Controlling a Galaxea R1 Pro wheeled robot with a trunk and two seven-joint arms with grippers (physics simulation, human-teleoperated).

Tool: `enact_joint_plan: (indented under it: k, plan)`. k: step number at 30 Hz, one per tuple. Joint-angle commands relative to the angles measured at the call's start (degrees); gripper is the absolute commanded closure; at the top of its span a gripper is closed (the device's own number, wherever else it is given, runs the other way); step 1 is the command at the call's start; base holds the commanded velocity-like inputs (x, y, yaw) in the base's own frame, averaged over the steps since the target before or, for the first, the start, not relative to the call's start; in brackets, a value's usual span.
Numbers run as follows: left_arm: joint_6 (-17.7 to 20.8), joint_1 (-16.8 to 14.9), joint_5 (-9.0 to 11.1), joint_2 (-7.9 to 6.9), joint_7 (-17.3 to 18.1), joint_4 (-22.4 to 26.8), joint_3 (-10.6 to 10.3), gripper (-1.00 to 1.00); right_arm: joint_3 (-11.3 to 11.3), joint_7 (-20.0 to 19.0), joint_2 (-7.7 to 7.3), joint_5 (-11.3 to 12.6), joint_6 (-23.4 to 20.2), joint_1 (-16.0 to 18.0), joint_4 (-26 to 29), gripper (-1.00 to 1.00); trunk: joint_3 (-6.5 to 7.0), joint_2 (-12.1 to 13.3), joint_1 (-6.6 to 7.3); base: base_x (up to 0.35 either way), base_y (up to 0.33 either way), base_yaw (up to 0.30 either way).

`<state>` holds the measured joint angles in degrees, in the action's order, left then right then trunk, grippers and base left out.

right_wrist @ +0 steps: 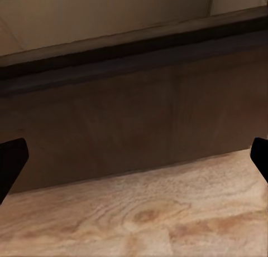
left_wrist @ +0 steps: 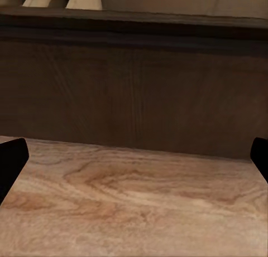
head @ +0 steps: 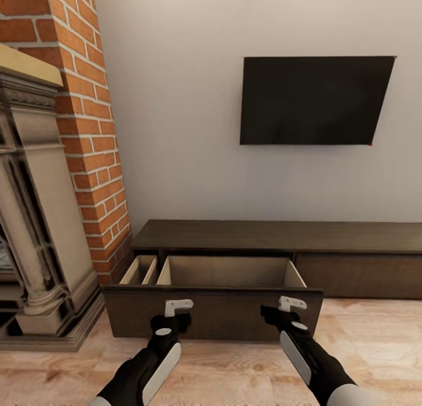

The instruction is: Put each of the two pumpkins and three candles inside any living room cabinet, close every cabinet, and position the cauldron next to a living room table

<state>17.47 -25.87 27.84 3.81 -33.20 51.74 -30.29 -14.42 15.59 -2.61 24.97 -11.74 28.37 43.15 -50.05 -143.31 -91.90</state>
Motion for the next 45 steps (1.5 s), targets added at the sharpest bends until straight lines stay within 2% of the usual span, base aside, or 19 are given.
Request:
enact_joint_plan:
  k: [1, 5, 7, 10, 13, 17, 22, 28, 32, 35, 45]
  plan:
    - [-0.2, -0.1, 0.3, -0.01, -0.4, -0.1, -0.3, -1.00, -0.6, 0.6, -0.10, 0.5, 0.6, 0.1, 0.1, -1.00, -0.29, 0.0, -0.01, 0.000, 0.000, 0.000]
    - [-1.4, -0.1, 0.1, -0.10, -0.3, -1.3, -1.4, -1.00, -1.4, 0.5, -0.12, 0.6, 10.5, -0.2, -2.7, -1.00, -1.18, -0.1, -0.11, 0.000, 0.000, 0.000]
    - [-2.6, -0.1, 0.0, -0.15, -0.3, -2.9, -2.2, -1.00, -1.6, 0.5, -0.02, 0.5, 13.3, -0.2, -5.8, -1.00, -1.62, -0.1, -0.16, 0.000, 0.000, 0.000]
    - [-9.9, -0.1, 0.0, -0.09, -0.2, -8.6, -4.5, -1.00, -2.4, 0.6, 1.12, 0.4, 19.1, -0.2, -14.0, -1.00, -2.29, -0.2, -0.24, 0.000, 0.000, 0.000]
    - [-15.5, -0.1, 0.1, -0.05, -0.1, -13.6, -6.1, -1.00, -2.6, 0.7, 1.72, 0.4, 23.4, -0.2, -18.3, -1.00, -2.95, -0.2, -0.32, 0.000, 0.000, 0.000]
    - [-19.3, -0.1, 0.1, -0.03, -0.1, -17.1, -6.9, -1.00, -3.4, -0.6, 1.97, 0.3, 26.6, -0.3, -22.6, -1.00, -3.84, -0.3, -0.42, 0.000, 0.000, 0.000]
    - [-20.1, -0.1, 0.1, 0.00, 0.0, -17.7, -7.8, -1.00, -5.1, -2.1, 2.08, 0.4, 32.1, -0.3, -25.1, -1.00, -4.95, -0.3, -0.55, 0.000, 0.000, 0.000]
    - [-20.4, -0.1, -0.1, 0.14, -0.1, -17.7, -11.3, -1.00, -5.4, -2.3, 2.16, 0.5, 33.8, -0.3, -26.8, -1.00, -6.28, -0.4, -0.71, 0.000, 0.000, 0.000]
    - [-20.4, -0.1, -0.1, 0.08, -0.1, -17.4, -12.0, -1.00, -5.4, -2.3, 2.42, 0.5, 37.5, -0.3, -27.1, -1.00, -7.16, -0.5, -0.81, 0.000, 0.000, 0.000]
    - [-20.5, -0.1, -0.2, 0.11, -0.1, -17.3, -12.1, -1.00, -5.5, -2.4, 2.76, 0.5, 41.1, -0.3, -28.1, -1.00, -7.16, -0.5, -0.81, 0.000, 0.000, 0.000]
    - [-20.5, -0.1, -0.2, 0.10, -0.2, -17.2, -13.7, -1.00, -5.6, -3.9, 2.94, 0.5, 42.5, -0.3, -28.5, -1.00, -7.16, -0.5, -0.81, 0.043, 0.028, 0.000]
